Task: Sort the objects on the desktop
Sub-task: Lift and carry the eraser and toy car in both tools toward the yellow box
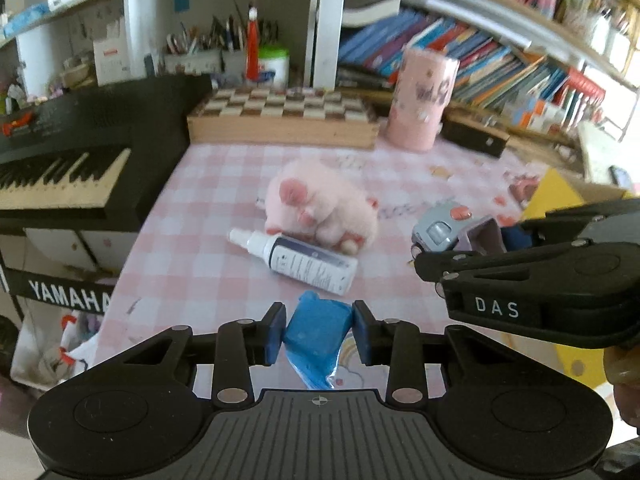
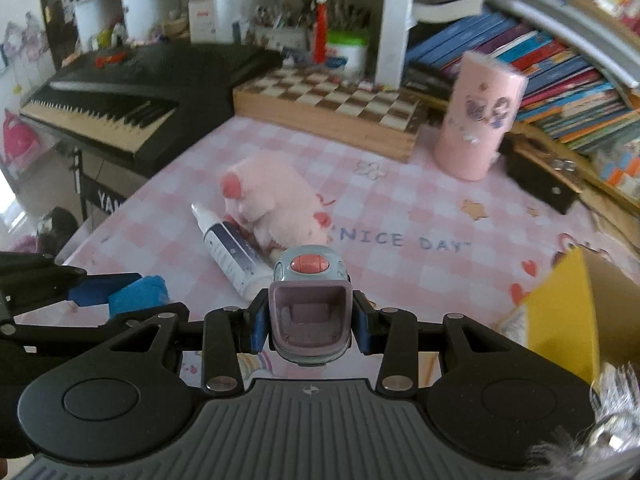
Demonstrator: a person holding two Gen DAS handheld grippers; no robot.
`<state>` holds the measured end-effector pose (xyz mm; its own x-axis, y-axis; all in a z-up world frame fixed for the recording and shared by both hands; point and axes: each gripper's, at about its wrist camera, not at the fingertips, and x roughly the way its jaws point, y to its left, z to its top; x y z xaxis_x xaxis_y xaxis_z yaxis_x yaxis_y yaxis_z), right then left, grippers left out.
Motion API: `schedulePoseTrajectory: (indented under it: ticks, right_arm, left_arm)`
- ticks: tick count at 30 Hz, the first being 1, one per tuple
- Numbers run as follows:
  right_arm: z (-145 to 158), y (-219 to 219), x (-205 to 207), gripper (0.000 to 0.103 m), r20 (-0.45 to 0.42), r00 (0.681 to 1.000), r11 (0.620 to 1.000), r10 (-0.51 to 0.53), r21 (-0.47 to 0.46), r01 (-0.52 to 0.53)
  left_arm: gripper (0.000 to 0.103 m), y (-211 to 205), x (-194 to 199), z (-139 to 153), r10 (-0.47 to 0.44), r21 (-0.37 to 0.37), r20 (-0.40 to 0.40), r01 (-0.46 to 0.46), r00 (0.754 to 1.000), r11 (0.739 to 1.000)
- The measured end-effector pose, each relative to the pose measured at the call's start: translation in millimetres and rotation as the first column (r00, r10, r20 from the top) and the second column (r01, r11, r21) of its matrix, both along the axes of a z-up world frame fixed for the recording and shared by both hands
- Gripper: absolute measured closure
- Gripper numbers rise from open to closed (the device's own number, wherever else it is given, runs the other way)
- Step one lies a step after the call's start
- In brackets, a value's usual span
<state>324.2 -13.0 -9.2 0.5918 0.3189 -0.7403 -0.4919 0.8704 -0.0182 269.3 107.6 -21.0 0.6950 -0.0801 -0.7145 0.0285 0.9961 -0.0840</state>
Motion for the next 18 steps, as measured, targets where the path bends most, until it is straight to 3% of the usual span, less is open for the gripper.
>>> schedulePoseTrajectory:
  ticks: [7, 18]
  right_arm:
    - [21.1, -17.8, -52.0, 0.065, 0.029, 0.997, 0.997, -0.067, 0.043, 0.066]
    - [25.0, -36.3, -140.2, 0.065, 0.028, 0.986, 0.981, -0.163, 0.11, 0.159]
  left_arm:
    - [0.069, 10.3, -51.4, 24.9, 0.022, -0.039, 0.074, -0.019, 0.997, 0.999]
    - [0.07, 0.3, -126.7, 36.1, -0.076, -0.019, 0.103, 0.079, 0.992, 0.997]
